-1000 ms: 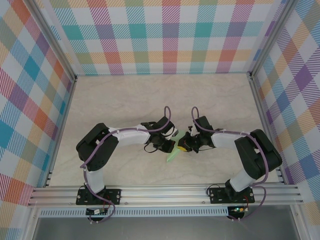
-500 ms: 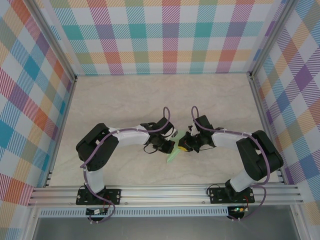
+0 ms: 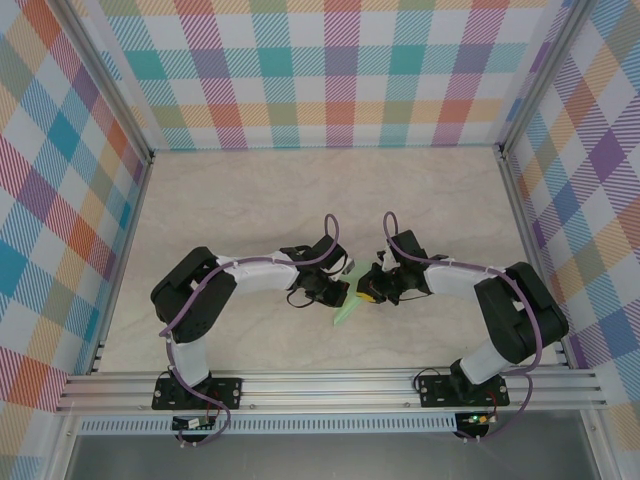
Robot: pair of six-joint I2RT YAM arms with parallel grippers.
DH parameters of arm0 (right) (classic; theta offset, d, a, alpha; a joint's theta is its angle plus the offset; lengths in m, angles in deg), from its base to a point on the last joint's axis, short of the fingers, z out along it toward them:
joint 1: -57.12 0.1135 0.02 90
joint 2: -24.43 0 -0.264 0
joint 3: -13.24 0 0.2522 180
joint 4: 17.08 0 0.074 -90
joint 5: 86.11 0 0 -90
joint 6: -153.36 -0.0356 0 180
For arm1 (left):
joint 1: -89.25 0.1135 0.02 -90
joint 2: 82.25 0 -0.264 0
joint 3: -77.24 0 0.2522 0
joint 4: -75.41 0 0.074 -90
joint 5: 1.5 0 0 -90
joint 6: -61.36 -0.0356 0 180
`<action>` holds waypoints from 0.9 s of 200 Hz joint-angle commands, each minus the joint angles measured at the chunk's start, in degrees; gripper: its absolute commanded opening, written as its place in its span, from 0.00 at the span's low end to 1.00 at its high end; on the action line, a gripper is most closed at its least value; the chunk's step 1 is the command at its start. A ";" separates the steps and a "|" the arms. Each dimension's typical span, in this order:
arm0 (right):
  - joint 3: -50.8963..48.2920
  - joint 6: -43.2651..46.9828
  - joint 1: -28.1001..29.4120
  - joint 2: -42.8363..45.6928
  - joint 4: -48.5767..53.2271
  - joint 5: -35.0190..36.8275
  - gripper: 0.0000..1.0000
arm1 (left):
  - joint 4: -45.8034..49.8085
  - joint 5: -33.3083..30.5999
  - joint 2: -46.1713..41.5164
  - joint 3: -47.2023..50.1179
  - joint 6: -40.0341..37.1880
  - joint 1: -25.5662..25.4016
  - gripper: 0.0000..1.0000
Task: Fold a paper plane with a square sheet of paper (pick it up from the middle)
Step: Third fold the triangle at the center of the table.
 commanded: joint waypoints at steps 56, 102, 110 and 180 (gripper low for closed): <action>0.39 0.38 0.38 -2.20 -3.52 -3.55 0.10 | 0.74 -0.53 -0.89 1.46 0.69 0.61 0.03; 0.13 1.68 0.38 -4.44 -3.36 -2.89 0.10 | 1.12 -0.97 -0.97 1.44 0.69 0.56 0.02; 0.17 2.29 0.38 -5.12 -2.86 -2.55 0.10 | 1.07 -0.96 -0.95 1.57 0.69 0.60 0.02; 0.25 3.48 0.38 -5.09 -1.73 -2.32 0.10 | 1.34 -1.33 -0.97 2.19 0.85 0.53 0.02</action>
